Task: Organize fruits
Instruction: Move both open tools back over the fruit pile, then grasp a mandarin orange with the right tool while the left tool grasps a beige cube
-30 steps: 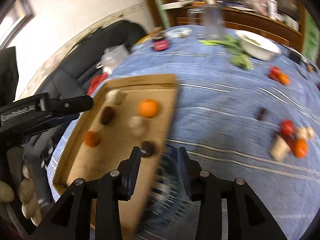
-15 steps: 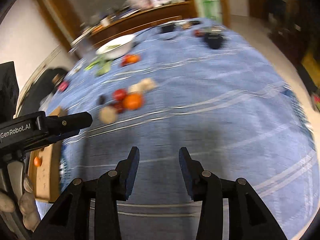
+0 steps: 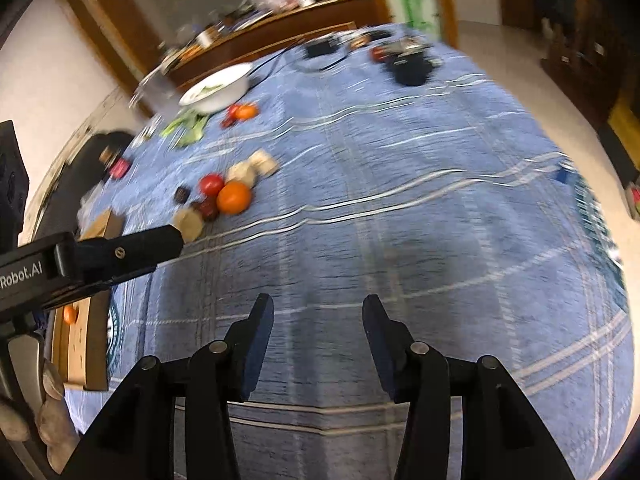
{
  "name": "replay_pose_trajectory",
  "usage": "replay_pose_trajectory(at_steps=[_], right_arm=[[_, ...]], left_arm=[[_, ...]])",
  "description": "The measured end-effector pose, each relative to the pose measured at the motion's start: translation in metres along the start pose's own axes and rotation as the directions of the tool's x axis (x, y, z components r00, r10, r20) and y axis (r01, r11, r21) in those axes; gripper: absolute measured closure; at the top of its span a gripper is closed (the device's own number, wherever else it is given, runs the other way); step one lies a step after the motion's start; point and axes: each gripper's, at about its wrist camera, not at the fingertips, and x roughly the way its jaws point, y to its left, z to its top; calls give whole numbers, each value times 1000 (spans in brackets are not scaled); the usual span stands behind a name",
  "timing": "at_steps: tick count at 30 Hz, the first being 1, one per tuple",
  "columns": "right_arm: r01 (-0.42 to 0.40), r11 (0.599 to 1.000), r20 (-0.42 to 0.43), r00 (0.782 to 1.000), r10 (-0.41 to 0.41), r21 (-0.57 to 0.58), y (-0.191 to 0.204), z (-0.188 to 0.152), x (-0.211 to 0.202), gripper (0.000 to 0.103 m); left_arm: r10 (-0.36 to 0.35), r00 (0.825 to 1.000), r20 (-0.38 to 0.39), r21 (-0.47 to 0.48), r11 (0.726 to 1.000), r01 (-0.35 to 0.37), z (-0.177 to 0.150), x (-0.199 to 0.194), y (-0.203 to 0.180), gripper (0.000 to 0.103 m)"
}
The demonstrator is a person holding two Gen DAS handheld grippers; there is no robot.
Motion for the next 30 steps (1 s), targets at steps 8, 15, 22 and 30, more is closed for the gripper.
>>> replay_pose_trajectory(at_steps=[8,15,22,30], right_arm=[[-37,995,-19,999,36,-92,17,22,27,53],[-25,1000,-30,999,25,-19,-15,57,50,53],[-118,990,-61,992,114,-77,8,80,76,53],[-163,971,-91,985,149,-174,44,91,105,53]], left_arm=[[89,994,66,-166,983,-77,-7,-24,61,46],[146,988,42,-197,971,-135,-13,-15,83,46],[191,981,21,-115,975,-188,-8,8,71,46],[201,980,6,-106,974,-199,-7,16,71,46]])
